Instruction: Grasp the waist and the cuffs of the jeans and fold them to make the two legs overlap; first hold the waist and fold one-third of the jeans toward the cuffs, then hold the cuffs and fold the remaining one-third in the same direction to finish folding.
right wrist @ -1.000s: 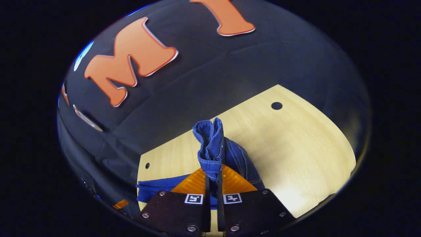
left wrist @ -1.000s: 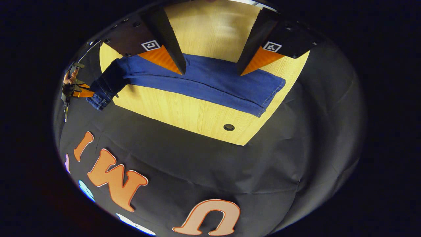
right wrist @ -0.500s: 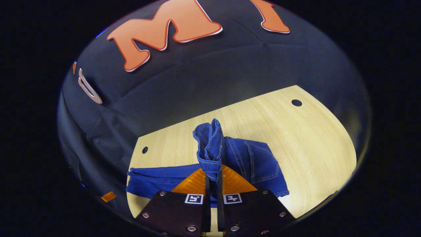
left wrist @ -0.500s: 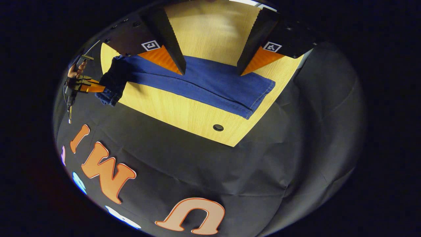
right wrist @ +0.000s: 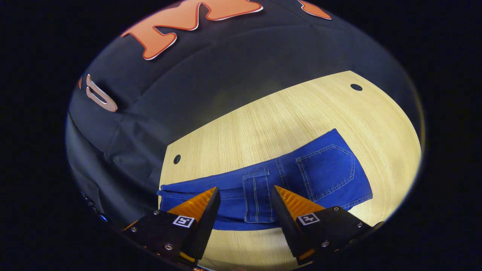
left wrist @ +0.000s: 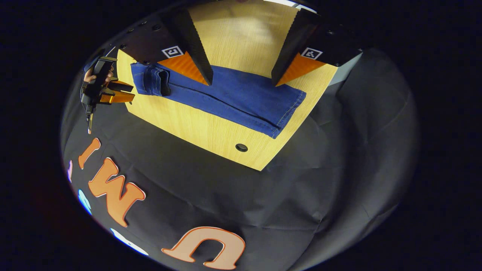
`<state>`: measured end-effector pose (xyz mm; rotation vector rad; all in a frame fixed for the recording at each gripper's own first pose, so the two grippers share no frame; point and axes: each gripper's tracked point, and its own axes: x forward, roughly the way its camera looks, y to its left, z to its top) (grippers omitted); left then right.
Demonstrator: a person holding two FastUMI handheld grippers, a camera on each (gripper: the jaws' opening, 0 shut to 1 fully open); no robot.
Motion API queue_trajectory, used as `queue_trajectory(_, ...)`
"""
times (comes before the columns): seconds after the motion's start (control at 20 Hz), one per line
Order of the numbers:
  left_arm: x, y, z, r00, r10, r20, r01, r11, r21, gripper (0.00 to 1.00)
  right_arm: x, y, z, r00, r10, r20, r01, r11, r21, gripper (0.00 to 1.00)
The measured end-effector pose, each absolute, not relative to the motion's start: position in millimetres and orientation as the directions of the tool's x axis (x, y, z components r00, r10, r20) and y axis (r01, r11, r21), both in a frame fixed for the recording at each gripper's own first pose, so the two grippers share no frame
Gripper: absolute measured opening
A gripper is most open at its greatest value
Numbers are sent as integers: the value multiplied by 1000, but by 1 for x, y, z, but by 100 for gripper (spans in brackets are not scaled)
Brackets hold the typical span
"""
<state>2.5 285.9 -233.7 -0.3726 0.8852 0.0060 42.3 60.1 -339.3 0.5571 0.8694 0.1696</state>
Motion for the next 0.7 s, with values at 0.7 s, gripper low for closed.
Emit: queue_trajectory(0.7,22,323,-349,509,-290,-811,-540,626,-563,98,20,-27,-254,814,155,-559,159,868,471,98)
